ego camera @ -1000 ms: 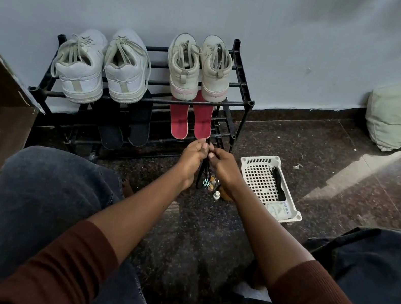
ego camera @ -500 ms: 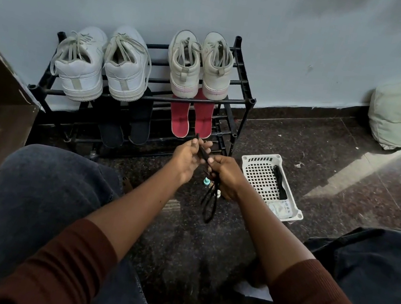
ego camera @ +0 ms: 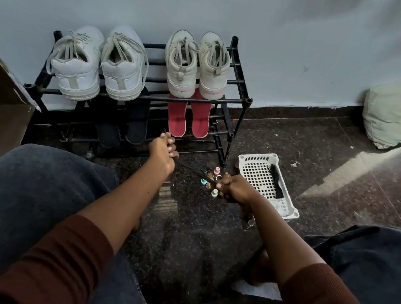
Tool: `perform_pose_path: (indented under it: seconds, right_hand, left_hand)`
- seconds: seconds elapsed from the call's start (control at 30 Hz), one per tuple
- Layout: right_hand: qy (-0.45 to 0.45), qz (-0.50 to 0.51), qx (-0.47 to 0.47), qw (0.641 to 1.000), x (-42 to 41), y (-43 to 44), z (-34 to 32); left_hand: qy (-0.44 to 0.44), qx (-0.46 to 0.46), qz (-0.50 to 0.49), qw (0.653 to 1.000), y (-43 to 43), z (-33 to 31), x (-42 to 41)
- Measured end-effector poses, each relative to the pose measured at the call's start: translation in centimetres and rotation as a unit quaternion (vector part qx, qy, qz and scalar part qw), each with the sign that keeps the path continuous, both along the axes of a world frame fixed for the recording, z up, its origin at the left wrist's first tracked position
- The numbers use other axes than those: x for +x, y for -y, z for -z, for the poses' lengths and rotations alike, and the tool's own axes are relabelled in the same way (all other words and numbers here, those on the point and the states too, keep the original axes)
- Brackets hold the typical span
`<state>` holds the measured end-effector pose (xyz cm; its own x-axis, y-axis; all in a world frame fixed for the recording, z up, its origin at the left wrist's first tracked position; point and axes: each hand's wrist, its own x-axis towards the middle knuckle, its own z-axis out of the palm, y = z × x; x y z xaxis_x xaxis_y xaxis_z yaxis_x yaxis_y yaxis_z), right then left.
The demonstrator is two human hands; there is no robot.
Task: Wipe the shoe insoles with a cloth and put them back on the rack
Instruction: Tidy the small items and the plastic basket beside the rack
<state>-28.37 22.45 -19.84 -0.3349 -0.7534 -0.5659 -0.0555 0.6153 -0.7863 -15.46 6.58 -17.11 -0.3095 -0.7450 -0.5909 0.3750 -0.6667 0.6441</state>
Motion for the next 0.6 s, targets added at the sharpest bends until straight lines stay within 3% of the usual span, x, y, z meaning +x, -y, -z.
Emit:
perform_pose_path:
  seconds: [0.3,0.5,0.6]
  right_hand:
    - [-0.036,0.038,-0.019,0.998,-1.8,-0.9,-2.0]
    - [-0.165,0.046,-0.035,0.985,-2.7,0.1,-2.4]
    - [-0.276,-0.064,-0.030,0.959,-2.4,1.1,-4.0]
  left_hand:
    - [0.110,-0.043,-0.026,0.993,0.6,0.5,0.9]
    - [0.194,-0.122,0.027,0.973,0.2,0.9,0.8]
    - [0.223,-0.215,0.085,0.947,-0.5,1.0,0.3]
